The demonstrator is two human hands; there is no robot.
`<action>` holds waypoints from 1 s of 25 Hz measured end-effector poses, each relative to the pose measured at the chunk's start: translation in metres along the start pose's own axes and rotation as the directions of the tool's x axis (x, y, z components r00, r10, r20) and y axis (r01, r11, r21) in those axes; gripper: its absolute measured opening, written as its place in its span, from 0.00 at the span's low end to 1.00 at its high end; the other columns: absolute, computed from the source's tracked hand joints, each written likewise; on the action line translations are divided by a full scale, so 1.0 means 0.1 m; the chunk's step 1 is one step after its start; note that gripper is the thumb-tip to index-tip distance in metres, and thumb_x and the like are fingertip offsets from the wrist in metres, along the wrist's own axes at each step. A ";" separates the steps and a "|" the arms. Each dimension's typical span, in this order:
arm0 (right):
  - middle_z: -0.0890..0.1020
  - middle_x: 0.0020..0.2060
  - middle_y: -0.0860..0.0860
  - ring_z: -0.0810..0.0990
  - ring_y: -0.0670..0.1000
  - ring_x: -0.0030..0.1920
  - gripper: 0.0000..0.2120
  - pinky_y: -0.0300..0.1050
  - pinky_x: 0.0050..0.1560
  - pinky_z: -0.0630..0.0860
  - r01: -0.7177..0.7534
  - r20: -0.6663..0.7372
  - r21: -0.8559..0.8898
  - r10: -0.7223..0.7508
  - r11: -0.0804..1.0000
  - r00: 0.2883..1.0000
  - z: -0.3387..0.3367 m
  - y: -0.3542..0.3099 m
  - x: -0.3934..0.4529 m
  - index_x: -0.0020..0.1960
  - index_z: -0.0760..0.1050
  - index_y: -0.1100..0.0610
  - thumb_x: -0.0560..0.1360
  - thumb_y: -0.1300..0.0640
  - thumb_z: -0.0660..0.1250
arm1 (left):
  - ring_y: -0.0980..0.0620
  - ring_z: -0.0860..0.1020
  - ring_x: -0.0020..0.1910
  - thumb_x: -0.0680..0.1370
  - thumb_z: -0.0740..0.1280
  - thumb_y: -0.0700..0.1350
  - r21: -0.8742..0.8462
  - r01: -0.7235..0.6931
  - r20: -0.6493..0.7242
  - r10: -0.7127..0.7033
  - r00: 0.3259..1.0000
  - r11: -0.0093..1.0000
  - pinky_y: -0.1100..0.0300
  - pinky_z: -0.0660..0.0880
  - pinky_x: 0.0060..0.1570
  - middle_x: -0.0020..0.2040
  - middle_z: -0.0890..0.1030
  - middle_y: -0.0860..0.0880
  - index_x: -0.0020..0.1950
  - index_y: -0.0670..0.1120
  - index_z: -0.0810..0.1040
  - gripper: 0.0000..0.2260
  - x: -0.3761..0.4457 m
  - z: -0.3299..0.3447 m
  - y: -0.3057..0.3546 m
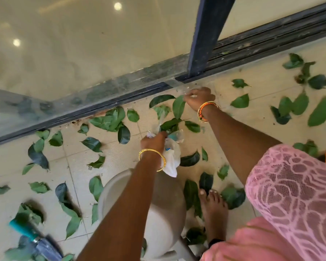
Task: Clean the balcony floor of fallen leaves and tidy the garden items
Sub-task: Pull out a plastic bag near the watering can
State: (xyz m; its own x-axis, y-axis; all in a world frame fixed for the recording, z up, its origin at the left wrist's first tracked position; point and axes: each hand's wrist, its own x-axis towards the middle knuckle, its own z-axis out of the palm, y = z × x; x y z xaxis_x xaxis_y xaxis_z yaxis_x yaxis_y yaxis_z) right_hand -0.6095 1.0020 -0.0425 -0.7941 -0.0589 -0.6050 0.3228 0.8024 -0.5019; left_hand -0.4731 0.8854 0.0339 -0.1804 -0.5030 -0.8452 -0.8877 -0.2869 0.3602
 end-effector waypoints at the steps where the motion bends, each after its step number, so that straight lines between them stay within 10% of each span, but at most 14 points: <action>1: 0.66 0.67 0.52 0.65 0.57 0.66 0.10 0.51 0.65 0.62 -0.005 -0.018 -0.017 0.005 1.000 1.000 0.05 -0.05 0.07 0.53 0.79 0.48 0.73 0.47 0.66 | 0.43 0.77 0.45 0.71 0.72 0.44 -0.024 0.014 -0.002 -0.014 1.000 1.000 0.52 0.77 0.53 0.46 0.79 0.43 0.51 0.42 0.76 0.12 0.02 0.01 -0.04; 14: 0.72 0.63 0.54 0.70 0.57 0.63 0.17 0.53 0.62 0.64 0.206 -0.051 -0.481 -0.261 0.852 0.964 0.19 -0.12 0.29 0.63 0.76 0.53 0.76 0.63 0.63 | 0.44 0.78 0.42 0.71 0.71 0.43 -0.067 0.022 0.009 -0.022 1.000 0.998 0.53 0.77 0.48 0.38 0.77 0.47 0.48 0.45 0.74 0.09 0.09 0.02 -0.04; 25: 0.80 0.47 0.58 0.79 0.56 0.47 0.12 0.42 0.45 0.75 0.227 -0.353 0.114 -0.174 0.967 0.919 -0.25 0.13 -1.02 0.52 0.78 0.60 0.72 0.71 0.64 | 0.46 0.77 0.40 0.73 0.71 0.43 0.021 0.051 0.123 -0.053 0.991 0.998 0.55 0.74 0.44 0.42 0.78 0.45 0.53 0.42 0.75 0.11 -0.66 -0.07 0.04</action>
State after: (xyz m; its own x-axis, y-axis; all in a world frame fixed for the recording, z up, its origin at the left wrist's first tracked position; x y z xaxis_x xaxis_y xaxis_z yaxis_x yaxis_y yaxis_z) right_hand -0.5372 1.0339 0.0281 -0.9680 0.0162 -0.2506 0.1911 0.6950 -0.6932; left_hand -0.4620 0.9119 0.0943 -0.1836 -0.3830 -0.9053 -0.9044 -0.2949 0.3082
